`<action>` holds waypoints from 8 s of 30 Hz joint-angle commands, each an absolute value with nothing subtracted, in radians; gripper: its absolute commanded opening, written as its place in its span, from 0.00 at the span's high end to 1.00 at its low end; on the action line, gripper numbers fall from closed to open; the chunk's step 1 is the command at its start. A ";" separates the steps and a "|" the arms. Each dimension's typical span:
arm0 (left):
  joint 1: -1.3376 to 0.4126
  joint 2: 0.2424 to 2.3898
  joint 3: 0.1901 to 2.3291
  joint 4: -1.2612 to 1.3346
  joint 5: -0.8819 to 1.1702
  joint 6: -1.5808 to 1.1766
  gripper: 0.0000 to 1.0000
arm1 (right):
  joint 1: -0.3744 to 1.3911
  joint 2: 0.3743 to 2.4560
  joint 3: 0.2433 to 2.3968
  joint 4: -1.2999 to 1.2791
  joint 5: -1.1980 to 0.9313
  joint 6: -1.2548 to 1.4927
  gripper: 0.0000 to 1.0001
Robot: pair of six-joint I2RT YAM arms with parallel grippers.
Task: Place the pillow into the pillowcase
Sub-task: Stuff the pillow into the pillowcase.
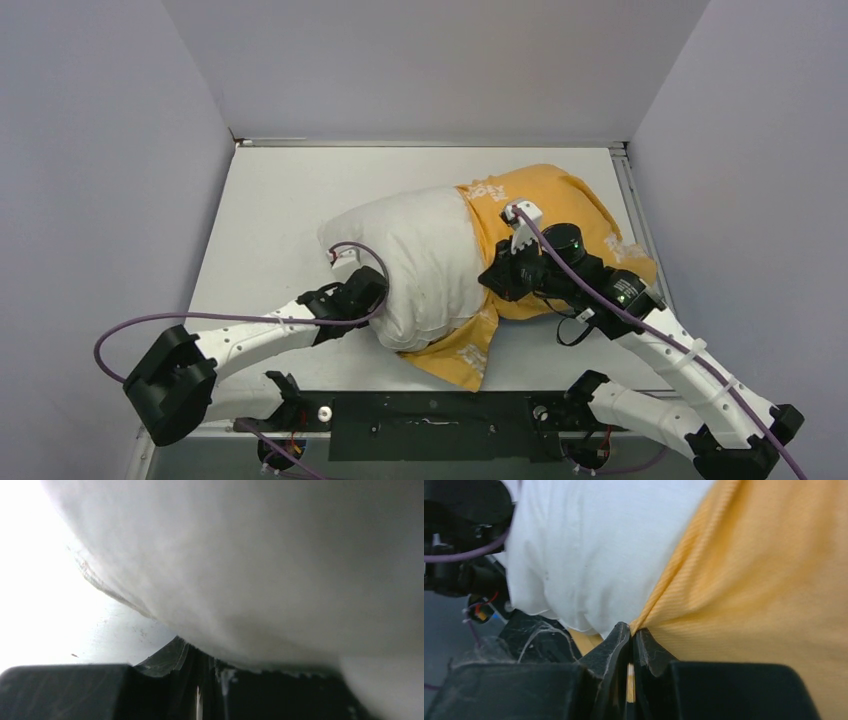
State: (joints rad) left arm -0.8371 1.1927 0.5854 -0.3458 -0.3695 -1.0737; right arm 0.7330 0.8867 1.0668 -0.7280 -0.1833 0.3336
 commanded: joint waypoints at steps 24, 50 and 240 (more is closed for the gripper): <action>-0.965 1.267 0.705 -0.391 -0.468 -1.096 1.00 | 0.758 1.115 1.397 -0.719 0.221 0.312 0.15; -1.006 1.372 0.751 -0.366 -0.458 -1.055 1.00 | 0.537 1.270 1.508 -0.486 -0.486 0.258 0.95; -1.123 1.135 0.497 -0.081 -0.658 -1.321 1.00 | 1.096 0.886 0.892 -0.380 0.236 0.457 0.32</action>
